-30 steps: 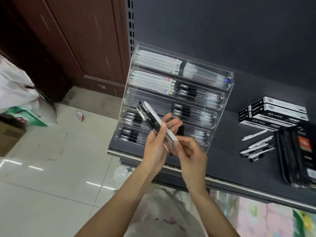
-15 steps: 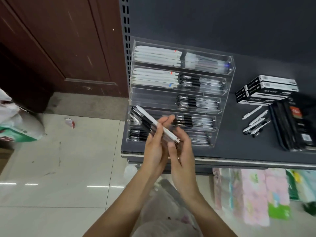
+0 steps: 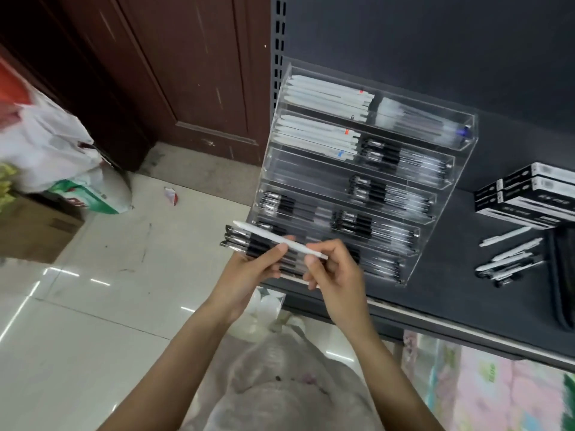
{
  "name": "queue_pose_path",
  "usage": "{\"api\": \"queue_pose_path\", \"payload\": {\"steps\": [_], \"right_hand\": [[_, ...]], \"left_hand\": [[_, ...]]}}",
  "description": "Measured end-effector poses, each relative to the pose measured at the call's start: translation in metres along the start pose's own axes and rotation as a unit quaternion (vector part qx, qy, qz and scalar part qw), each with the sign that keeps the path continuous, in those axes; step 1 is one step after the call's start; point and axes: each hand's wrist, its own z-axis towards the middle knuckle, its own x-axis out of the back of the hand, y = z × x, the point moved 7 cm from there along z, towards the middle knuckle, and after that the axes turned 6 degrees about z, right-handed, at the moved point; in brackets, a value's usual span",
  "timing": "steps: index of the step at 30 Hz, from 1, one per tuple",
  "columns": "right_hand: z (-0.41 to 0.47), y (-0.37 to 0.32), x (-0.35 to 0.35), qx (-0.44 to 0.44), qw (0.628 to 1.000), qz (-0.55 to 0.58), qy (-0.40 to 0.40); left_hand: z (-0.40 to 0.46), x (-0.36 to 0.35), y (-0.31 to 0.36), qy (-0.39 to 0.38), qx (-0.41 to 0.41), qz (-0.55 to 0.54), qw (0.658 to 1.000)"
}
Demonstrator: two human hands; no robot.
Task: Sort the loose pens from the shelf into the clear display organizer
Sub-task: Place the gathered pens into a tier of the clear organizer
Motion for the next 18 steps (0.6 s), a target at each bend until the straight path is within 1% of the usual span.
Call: {"api": "queue_pose_path", "payload": {"steps": [2,4,8,10,12,15,18], "right_hand": [[0.006,0.0,-0.002,-0.002,0.997,-0.059,-0.045],[0.014,-0.008,0.0,0.024,0.988,-0.133,-0.075],[0.033,-0.032,0.005,0.106,0.952,-0.273,-0.093],[0.042,-0.047,0.009,0.155,0.935,-0.312,-0.067],[0.055,-0.066,0.023,0.203,0.923,-0.326,-0.01],[0.083,-0.094,0.051,0.226,0.912,-0.335,0.066],[0.117,-0.109,0.065,0.235,0.892,-0.376,0.093]], "left_hand": [[-0.001,0.005,-0.003,0.03,0.002,0.008,1.0],[-0.001,0.005,-0.003,0.038,0.004,0.014,0.999],[0.006,-0.001,0.008,0.026,-0.017,0.025,0.999],[0.01,-0.003,0.018,0.045,-0.033,0.025,0.998],[0.016,-0.004,0.029,0.065,-0.05,0.01,0.997],[0.026,-0.002,0.042,0.079,-0.065,-0.03,0.994],[0.04,0.01,0.049,0.101,-0.06,-0.054,0.992]]}}
